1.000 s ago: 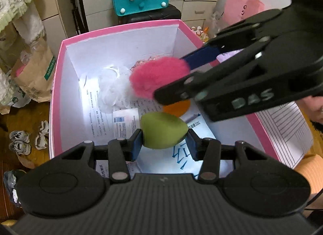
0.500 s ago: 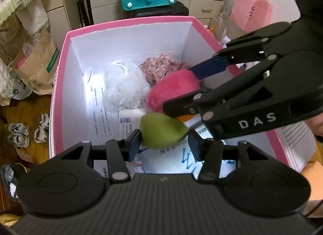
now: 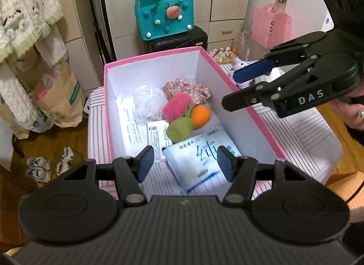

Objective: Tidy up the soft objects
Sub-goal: 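Withdraw both tools up from the pink box toward the white plush toy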

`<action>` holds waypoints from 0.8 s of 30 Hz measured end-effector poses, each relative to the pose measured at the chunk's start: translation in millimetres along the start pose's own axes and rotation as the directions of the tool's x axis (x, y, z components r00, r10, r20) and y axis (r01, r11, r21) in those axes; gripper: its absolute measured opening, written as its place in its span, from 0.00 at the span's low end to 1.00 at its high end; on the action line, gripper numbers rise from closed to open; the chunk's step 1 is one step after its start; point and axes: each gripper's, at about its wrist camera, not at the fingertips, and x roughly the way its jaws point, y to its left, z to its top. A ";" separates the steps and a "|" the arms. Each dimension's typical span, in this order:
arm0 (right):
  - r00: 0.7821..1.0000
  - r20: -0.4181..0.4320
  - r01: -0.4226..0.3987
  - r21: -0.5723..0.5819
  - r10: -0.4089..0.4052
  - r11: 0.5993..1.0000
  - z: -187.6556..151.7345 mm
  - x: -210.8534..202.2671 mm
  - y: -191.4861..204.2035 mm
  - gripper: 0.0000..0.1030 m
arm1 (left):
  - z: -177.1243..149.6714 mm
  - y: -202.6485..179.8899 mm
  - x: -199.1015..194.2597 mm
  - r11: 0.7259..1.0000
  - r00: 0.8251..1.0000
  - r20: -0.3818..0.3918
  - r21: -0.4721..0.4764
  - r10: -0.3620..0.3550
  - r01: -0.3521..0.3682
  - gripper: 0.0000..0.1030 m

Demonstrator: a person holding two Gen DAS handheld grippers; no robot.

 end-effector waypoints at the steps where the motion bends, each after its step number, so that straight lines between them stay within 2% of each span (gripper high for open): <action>1: 1.000 0.004 -0.004 -0.002 0.004 1.000 -1.9 -7.0 2.6 0.58 | -0.5 -3.8 -7.7 1.000 1.000 0.003 0.008 0.002 -0.002 0.59; 5: 1.000 0.011 -0.020 -0.020 0.020 1.000 -9.4 -36.3 16.1 0.58 | -4.0 -20.0 -36.3 0.999 1.000 0.011 0.045 0.019 -0.020 0.60; 11: 0.999 0.031 -0.043 -0.045 0.044 0.998 -27.6 -81.5 32.1 0.58 | -18.8 -48.2 -77.0 0.994 0.998 0.054 0.104 0.023 -0.029 0.67; 18: 0.997 0.064 -0.041 -0.035 0.043 0.999 -62.7 -129.1 38.9 0.58 | -38.2 -81.3 -94.8 0.991 0.998 0.066 0.134 -0.009 0.000 0.68; 24: 0.997 0.081 0.009 -0.025 -0.007 1.000 -95.5 -158.7 35.9 0.58 | -42.7 -113.3 -97.3 0.981 0.997 0.064 0.193 -0.040 0.027 0.68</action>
